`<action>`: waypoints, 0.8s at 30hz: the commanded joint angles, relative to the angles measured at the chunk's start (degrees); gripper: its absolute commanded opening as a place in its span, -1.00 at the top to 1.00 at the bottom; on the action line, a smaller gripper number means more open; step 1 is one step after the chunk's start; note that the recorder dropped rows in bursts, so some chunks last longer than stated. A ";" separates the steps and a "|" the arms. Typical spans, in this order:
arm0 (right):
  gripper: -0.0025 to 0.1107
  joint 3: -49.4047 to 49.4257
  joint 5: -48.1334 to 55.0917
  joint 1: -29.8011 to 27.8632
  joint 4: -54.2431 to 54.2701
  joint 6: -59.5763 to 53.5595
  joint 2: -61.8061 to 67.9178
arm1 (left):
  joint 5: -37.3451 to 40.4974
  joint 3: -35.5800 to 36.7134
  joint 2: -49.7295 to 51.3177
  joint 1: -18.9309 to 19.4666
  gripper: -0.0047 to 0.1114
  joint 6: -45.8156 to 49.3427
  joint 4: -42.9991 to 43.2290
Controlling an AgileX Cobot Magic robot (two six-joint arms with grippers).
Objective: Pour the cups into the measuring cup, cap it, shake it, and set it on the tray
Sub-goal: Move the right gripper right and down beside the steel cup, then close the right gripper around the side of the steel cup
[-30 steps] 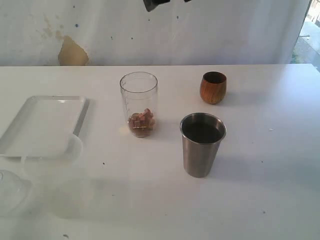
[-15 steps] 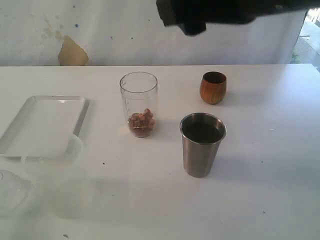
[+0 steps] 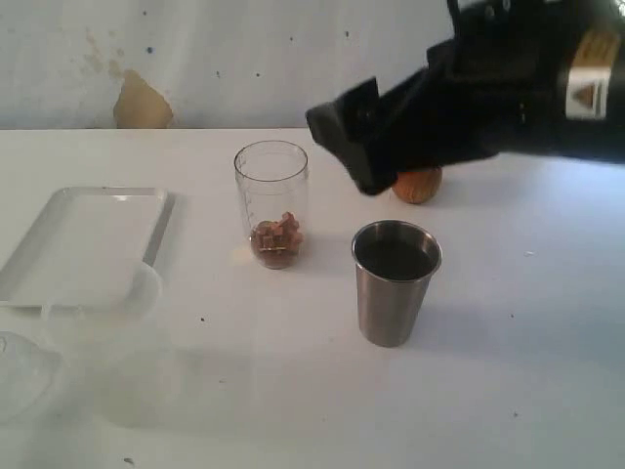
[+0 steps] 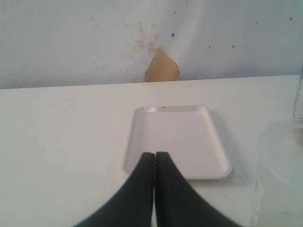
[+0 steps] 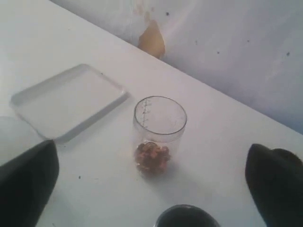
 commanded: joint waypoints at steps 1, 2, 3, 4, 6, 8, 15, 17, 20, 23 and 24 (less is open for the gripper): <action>-0.90 12.04 -14.94 0.13 -0.21 1.39 -2.67 | 0.01 0.29 -0.14 -0.13 0.90 -0.12 0.13; -0.90 13.70 -16.64 0.13 0.08 1.39 -2.67 | 0.01 0.29 -0.14 -0.13 0.90 -0.12 0.13; -0.90 15.43 -17.80 -0.26 0.08 1.54 -2.40 | 0.01 0.29 -0.14 -0.13 0.90 -0.12 0.13; -0.90 16.75 -18.51 -0.95 0.08 1.83 -2.12 | 0.01 0.29 -0.14 -0.13 0.90 -0.12 0.13; -0.90 18.22 -18.74 -3.34 0.08 1.83 -2.13 | 0.01 0.29 -0.14 -0.13 0.90 -0.12 0.13; -0.90 18.86 -18.74 -6.21 0.08 2.48 -2.13 | 0.01 0.29 -0.14 -0.13 0.90 -0.12 0.13; -0.90 24.28 -25.79 -11.17 0.08 5.28 -1.88 | 0.01 0.29 -0.14 -0.13 0.90 -0.12 0.13; -0.90 27.00 -29.93 -11.17 0.20 5.28 -1.89 | 0.01 0.29 -0.14 -0.13 0.90 -0.12 0.13; -0.90 30.55 -34.45 -11.17 1.95 5.42 -1.89 | 0.01 0.29 -0.14 -0.13 0.90 -0.12 0.13; -0.90 33.29 -36.98 -11.17 2.96 4.60 -1.86 | 0.01 0.29 -0.14 -0.13 0.90 -0.12 0.13; -0.90 34.02 -37.90 -11.17 2.96 4.60 -1.62 | 0.01 0.29 -0.14 -0.13 0.90 -0.12 0.13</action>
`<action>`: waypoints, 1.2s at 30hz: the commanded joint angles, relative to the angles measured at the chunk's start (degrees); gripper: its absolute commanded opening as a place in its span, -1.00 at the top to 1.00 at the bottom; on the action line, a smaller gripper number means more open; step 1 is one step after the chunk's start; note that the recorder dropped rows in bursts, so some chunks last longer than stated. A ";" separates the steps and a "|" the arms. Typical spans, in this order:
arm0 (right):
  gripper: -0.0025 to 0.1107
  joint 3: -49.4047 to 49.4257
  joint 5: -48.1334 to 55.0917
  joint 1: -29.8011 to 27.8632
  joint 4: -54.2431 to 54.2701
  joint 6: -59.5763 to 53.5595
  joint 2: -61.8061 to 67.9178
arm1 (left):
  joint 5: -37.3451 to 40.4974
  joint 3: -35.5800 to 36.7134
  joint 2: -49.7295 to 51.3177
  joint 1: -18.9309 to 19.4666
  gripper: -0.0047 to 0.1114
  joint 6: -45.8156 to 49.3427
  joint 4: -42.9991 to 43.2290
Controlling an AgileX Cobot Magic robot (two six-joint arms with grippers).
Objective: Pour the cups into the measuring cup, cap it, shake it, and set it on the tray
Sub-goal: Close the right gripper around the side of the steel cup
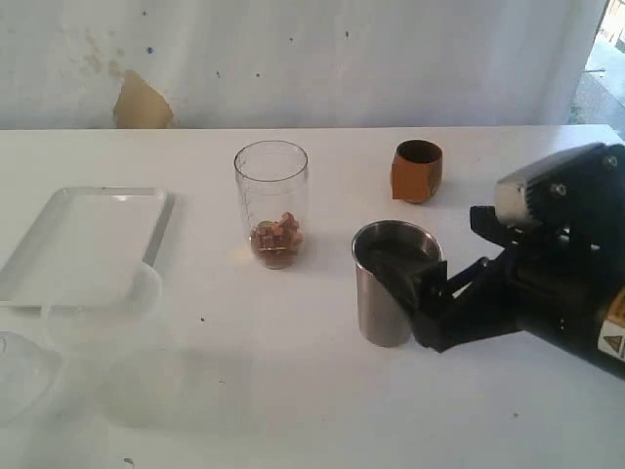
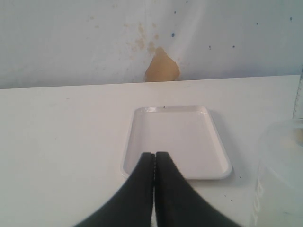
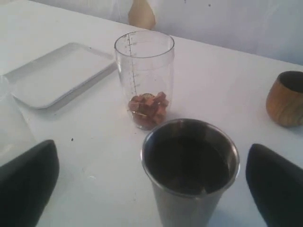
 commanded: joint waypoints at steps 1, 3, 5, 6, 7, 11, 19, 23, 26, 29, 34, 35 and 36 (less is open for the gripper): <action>-0.90 3.90 -5.79 -0.53 0.98 -0.34 0.66 | 0.01 0.29 -0.14 -0.13 0.90 -0.12 0.13; -0.90 4.96 -7.37 -0.53 1.12 -1.59 1.82 | 0.01 0.29 -0.14 -0.13 0.90 -0.12 0.13; -0.90 5.93 -9.28 -0.53 3.00 -3.89 3.86 | 0.01 0.29 -0.14 -0.13 0.90 -0.12 0.13; -0.90 6.18 -10.11 -0.53 4.02 -5.09 4.81 | 0.01 0.29 -0.14 -0.13 0.90 -0.12 0.13; -0.90 6.63 -11.13 -0.53 5.38 -6.55 6.08 | 0.01 0.29 -0.14 -0.13 0.90 -0.12 0.13; -0.90 8.20 -18.16 -0.53 8.83 -10.22 11.38 | 0.01 0.29 -0.14 -0.13 0.90 -0.12 0.13; -0.90 8.20 -28.36 -0.53 8.83 -10.46 21.42 | 0.01 0.29 -0.14 -0.13 0.90 -0.12 0.13; -0.90 8.20 -34.64 -0.53 8.83 -13.44 26.98 | 0.01 0.29 -0.14 -0.13 0.90 -0.12 0.13; -0.90 8.20 -38.48 -0.53 10.30 -13.93 31.21 | 0.01 0.29 -0.14 -0.13 0.90 -0.12 0.13; -0.90 7.97 -42.42 -0.53 12.83 -14.03 35.36 | 0.01 0.29 -0.14 -0.13 0.90 -0.12 0.13; -0.90 6.42 -46.71 -0.53 13.07 -14.03 41.32 | 0.01 0.29 -0.14 -0.13 0.90 -0.12 0.13; -0.90 5.95 -47.30 -0.53 13.07 -13.91 42.46 | 0.01 0.29 -0.14 -0.13 0.90 -0.12 0.13; -0.90 5.46 -47.52 -0.53 13.07 -13.91 43.10 | 0.01 0.29 -0.14 -0.13 0.90 -0.12 0.13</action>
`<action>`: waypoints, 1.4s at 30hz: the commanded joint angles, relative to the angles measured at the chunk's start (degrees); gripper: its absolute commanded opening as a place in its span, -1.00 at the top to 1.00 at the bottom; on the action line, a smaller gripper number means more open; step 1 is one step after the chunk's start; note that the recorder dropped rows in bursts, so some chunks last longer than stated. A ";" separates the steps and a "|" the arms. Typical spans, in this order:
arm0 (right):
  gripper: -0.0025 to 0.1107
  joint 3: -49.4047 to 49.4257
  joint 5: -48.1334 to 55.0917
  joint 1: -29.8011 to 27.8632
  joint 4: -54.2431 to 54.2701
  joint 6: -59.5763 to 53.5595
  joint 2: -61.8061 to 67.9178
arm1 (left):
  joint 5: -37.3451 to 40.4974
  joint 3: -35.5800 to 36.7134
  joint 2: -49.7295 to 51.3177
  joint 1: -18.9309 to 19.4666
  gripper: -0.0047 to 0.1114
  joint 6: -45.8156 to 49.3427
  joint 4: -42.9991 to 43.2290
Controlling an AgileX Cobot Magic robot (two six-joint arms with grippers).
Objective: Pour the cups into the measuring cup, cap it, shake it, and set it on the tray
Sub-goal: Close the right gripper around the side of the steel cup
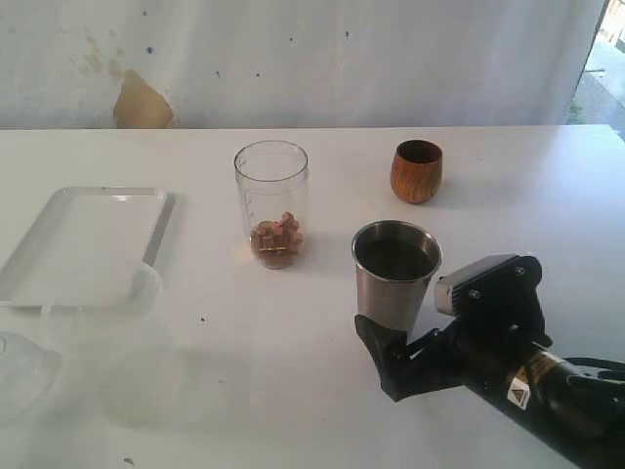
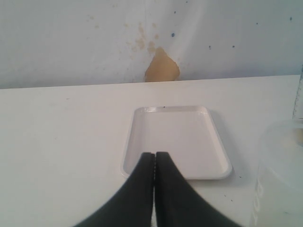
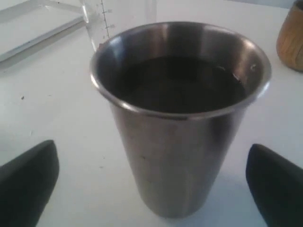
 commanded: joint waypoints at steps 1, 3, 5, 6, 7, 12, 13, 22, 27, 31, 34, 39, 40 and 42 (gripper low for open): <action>-0.90 -1.92 -3.41 -0.34 0.27 -0.49 3.81 | 0.01 0.29 -0.14 -0.13 0.90 -0.12 0.13; -0.90 -2.87 -4.42 -0.34 0.27 -0.49 5.02 | 0.01 0.29 -0.14 -0.13 0.90 -0.12 0.13; -0.90 -3.81 -5.06 -0.34 0.27 -0.49 5.84 | 0.01 0.29 -0.14 -0.13 0.90 -0.12 0.13; -0.90 -4.26 -5.23 -0.34 0.27 -0.49 6.15 | 0.01 0.29 -0.14 -0.13 0.90 -0.12 0.13; -0.90 -4.89 -5.23 -0.34 0.27 -0.49 6.34 | 0.01 0.29 -0.14 -0.13 0.90 -0.12 0.13; -0.90 -8.91 -4.71 -0.34 0.37 -0.91 9.26 | 0.01 0.29 -0.14 -0.13 0.90 -0.12 0.13; -0.90 -9.42 -4.71 -0.34 0.37 -0.91 9.84 | 0.01 0.29 -0.14 -0.13 0.90 -0.12 0.13; -0.90 -10.22 -4.59 -0.34 3.68 -0.91 10.45 | 0.01 0.29 -0.14 -0.13 0.90 -0.12 0.13; -0.90 -10.22 -4.78 -0.34 3.31 -0.91 10.45 | 0.01 0.29 -0.14 -0.13 0.90 -0.12 0.13; -0.90 -10.22 -4.90 -0.34 3.31 -0.91 10.45 | 0.01 0.29 -0.14 -0.13 0.90 -0.12 0.13; -0.90 -10.22 -4.78 -0.34 3.31 -0.91 10.45 | 0.01 0.29 -0.14 -0.13 0.90 -0.12 0.13; -0.90 -11.00 -4.61 -0.34 3.31 -0.91 10.45 | 0.01 0.29 -0.14 -0.13 0.90 -0.12 0.13; -0.90 -11.28 -4.63 -0.34 3.31 -0.91 10.45 | 0.01 0.29 -0.14 -0.13 0.90 -0.12 0.13; -0.90 -11.80 -4.45 -0.34 3.31 -0.91 10.45 | 0.01 0.29 -0.14 -0.13 0.90 -0.12 0.13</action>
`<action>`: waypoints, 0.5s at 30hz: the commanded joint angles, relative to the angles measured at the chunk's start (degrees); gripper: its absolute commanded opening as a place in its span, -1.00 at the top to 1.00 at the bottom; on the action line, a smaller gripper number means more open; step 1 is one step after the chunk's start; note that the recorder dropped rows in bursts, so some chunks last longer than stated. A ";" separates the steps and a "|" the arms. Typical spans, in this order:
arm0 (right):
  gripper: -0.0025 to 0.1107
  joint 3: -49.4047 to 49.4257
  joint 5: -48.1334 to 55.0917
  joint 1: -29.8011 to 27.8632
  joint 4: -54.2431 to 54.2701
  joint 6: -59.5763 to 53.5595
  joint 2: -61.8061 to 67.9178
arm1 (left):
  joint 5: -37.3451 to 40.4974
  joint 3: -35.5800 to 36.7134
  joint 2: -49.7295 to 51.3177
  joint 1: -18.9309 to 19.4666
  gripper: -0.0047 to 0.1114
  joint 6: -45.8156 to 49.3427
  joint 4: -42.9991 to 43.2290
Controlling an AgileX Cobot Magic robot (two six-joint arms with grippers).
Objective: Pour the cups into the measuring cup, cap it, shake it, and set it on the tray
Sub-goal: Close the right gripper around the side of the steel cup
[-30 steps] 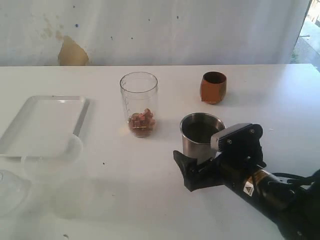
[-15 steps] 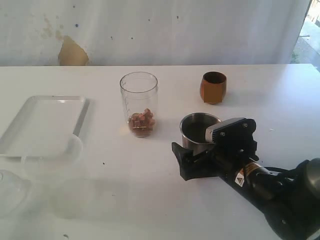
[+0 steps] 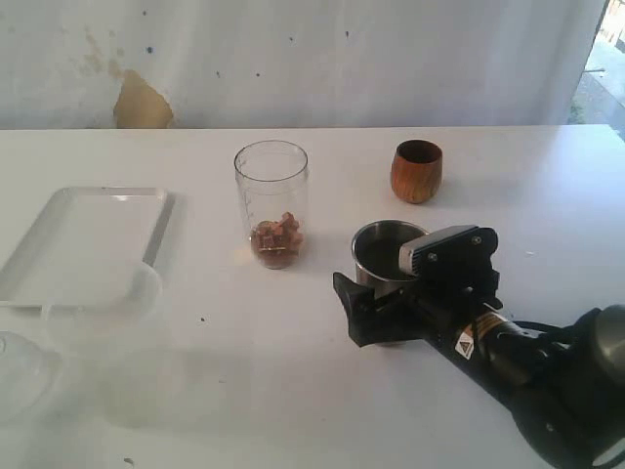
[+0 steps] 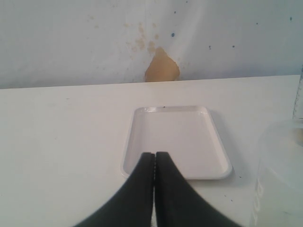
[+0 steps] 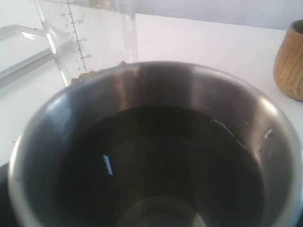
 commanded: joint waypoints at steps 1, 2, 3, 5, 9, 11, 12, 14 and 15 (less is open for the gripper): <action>-0.90 -0.95 -0.49 -0.34 0.03 -0.64 0.13 | 0.01 0.29 -0.14 -0.13 0.90 -0.12 0.13; -0.90 -0.95 -0.49 -0.34 0.03 -0.64 0.13 | 0.01 0.29 -0.14 -0.13 0.90 -0.12 0.13; -0.90 -0.95 -0.49 -0.34 0.03 -0.64 0.13 | 0.01 0.29 -0.14 -0.13 0.90 -0.12 0.13; -0.90 -0.89 -0.24 -0.34 0.03 -0.64 0.13 | 0.01 0.29 -0.14 -0.13 0.90 -0.12 0.13; -0.90 -0.89 0.60 -0.34 0.03 -0.64 0.13 | 0.01 0.29 -0.14 -0.13 0.90 -0.12 0.13; -0.89 -0.89 1.09 -0.34 0.03 -0.64 0.13 | 0.01 0.29 -0.14 -0.13 0.90 -0.12 0.13; -0.87 -0.89 1.35 -0.34 0.03 -0.64 0.13 | 0.01 0.29 -0.14 -0.13 0.90 -0.12 0.13; -0.82 -0.89 1.85 -0.34 0.03 -0.64 0.13 | 0.01 0.29 -0.14 -0.13 0.90 -0.12 0.13; -0.78 -0.89 2.06 -0.34 0.03 -0.64 0.13 | 0.01 0.29 -0.14 -0.13 0.90 -0.12 0.13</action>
